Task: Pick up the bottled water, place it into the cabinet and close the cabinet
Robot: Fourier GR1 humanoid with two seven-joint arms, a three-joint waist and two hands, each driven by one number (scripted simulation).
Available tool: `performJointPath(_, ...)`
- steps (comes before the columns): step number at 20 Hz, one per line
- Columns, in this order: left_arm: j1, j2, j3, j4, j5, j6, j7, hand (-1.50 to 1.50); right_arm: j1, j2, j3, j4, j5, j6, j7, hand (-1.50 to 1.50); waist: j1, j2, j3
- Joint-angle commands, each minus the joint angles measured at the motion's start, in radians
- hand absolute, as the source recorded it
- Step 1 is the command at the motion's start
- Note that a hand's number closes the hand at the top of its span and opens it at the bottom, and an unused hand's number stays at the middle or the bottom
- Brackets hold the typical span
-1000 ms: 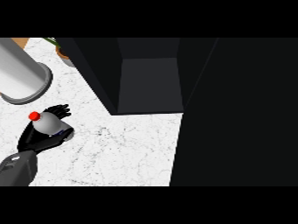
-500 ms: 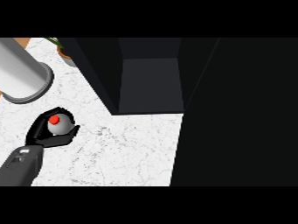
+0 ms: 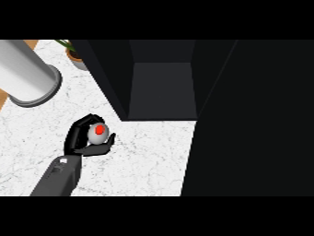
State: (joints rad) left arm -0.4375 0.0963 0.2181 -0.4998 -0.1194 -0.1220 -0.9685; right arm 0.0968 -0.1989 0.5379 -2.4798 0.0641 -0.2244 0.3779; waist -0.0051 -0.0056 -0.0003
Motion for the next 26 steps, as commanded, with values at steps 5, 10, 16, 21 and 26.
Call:
performJointPath(5,0.060,-0.094,-0.135,-0.247,0.189,0.067,0.161,1.50,0.059,-0.035,0.027,-0.116,0.070,-0.015,0.036,-1.50,0.004,-0.003,0.001)
performJointPath(10,0.045,-0.096,-0.370,-0.381,0.396,0.190,0.301,1.50,0.125,-0.066,0.029,-0.046,0.025,0.004,-0.103,-1.50,-0.009,-0.003,0.002)
performJointPath(16,-0.007,-0.096,-0.517,-0.514,0.489,0.399,0.430,1.50,0.083,-0.083,-0.022,-0.122,0.005,-0.002,-0.019,-1.50,-0.013,0.003,0.000)
performJointPath(21,-0.052,-0.096,-0.605,-0.593,0.508,0.548,0.493,1.50,0.064,-0.054,0.012,-0.106,0.040,-0.027,0.010,-1.50,-0.008,0.004,0.000)
performJointPath(26,-0.158,-0.096,-0.560,-0.498,0.478,0.561,0.563,1.50,0.113,-0.052,0.058,-0.098,0.076,-0.031,-0.045,-1.50,-0.011,0.005,0.000)
